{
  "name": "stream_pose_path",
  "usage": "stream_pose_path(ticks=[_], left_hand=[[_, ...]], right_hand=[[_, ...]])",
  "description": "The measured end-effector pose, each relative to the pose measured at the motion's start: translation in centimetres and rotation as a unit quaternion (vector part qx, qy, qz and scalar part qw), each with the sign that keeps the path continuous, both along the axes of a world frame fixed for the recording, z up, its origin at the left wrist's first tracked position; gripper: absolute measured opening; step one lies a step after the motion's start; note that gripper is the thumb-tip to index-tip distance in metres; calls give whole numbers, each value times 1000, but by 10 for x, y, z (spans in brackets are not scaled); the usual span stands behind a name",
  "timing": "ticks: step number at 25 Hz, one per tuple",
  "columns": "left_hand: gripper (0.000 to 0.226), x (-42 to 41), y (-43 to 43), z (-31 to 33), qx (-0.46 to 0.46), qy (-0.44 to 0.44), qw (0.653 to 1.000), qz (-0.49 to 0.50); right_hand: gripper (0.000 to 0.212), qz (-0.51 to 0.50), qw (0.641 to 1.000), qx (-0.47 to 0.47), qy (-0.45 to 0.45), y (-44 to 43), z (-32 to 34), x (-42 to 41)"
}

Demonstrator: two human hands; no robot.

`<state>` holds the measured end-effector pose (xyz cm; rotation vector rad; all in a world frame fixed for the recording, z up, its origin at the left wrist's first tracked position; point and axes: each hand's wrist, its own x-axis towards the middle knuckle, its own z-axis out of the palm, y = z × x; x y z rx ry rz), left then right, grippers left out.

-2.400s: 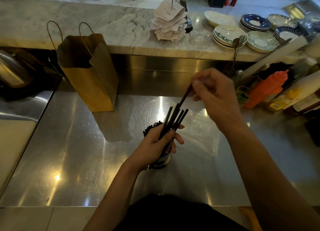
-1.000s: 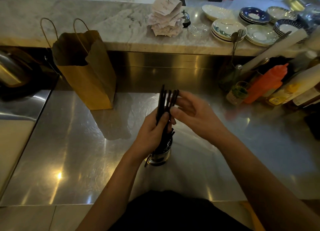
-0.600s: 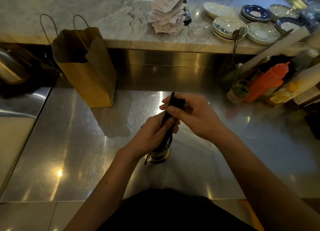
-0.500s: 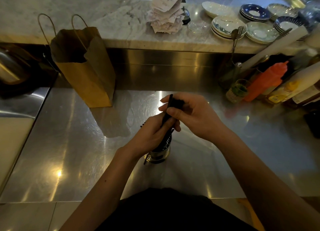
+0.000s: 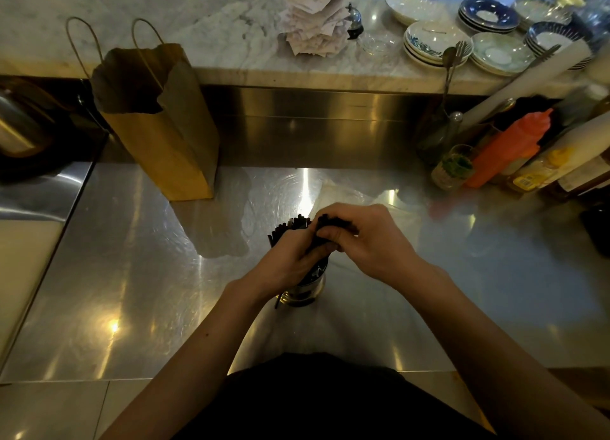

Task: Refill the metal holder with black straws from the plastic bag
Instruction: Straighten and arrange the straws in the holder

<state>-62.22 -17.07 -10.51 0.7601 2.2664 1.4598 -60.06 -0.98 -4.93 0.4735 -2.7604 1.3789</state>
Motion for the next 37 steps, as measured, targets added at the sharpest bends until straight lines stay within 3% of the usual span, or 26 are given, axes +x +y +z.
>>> stream_pose_path(ticks=[4, 9, 17, 22, 26, 32, 37], left_hand=[[19, 5, -5, -11, -22, -44, 998, 41], [48, 21, -23, -13, 110, -154, 974, 127], [24, 48, -42, -11, 62, -1, 919, 389], [46, 39, -48, -20, 32, -80, 936, 341], [42, 29, -42, -20, 18, -46, 947, 318], [25, 12, -36, -17, -3, 5, 953, 302], [19, 7, -34, -22, -23, 10, 957, 288]], right_hand=[[18, -11, 1000, 5, 6, -4, -17, 5], [17, -9, 999, 0, -39, -9, -33, 11], [16, -10, 995, 64, -81, -21, -63, 21], [26, -9, 991, 82, -102, -27, -62, 18], [42, -21, 993, 63, -98, -23, -50, 16], [22, -54, 997, 46, 26, -14, -25, 3], [31, -43, 982, 183, -36, -19, -29, -17]])
